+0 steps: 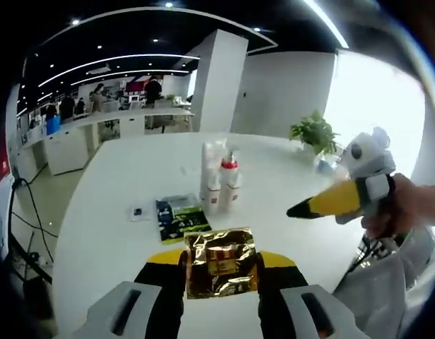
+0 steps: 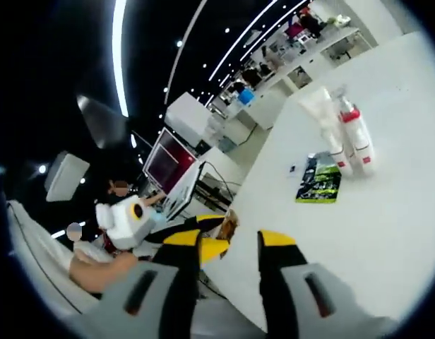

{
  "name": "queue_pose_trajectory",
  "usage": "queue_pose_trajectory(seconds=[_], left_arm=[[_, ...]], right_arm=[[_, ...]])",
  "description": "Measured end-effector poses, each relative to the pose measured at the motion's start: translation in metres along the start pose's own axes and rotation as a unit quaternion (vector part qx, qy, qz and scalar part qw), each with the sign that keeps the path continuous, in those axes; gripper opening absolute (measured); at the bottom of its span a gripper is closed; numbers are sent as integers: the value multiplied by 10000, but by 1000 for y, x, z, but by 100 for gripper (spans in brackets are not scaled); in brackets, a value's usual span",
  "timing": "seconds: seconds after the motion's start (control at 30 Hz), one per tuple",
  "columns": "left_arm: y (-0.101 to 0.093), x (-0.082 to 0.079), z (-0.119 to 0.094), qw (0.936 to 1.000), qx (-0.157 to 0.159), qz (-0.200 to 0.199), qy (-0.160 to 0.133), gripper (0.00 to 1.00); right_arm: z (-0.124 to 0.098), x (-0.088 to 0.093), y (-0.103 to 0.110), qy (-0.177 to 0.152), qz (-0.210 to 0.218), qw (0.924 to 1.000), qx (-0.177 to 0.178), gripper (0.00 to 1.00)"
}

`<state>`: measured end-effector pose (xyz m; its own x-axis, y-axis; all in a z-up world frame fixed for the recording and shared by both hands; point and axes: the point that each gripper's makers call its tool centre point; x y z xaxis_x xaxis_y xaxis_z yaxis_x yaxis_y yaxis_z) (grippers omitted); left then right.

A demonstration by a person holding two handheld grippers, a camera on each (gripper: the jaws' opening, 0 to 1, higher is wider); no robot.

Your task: Arrange the skincare products in the storage area until every visible bottle or jar stands upright without overlapping.

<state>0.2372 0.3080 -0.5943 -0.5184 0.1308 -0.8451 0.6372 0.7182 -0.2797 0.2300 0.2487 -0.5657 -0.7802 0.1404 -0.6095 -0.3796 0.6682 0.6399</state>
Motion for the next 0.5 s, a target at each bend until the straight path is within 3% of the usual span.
queue_pose_trajectory(seconds=[0.2,0.3,0.5], left_arm=[[-30,-8,2,9992,276,271,-47,41],[-41,-11,5,9981,400,458,-35,41],[-71,-14,10,9940,831,711,-26,41]], right_arm=[[6,12,0,661,241,9975,-94,37],[8,16,4,764,169,9968,-142,36],[4,27,9,1091,249,9930,-384,24]])
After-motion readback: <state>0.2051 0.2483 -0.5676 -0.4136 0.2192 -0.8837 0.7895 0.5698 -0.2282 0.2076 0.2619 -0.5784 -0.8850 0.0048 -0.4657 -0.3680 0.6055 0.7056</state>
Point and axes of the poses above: the point that each gripper's makers call its tool centre point, and the gripper's own axes: z roughly forward along the fingers, y roughly to its left, x roughly out of its underside, and after that the axes turned 14 degrees about x, right-handed
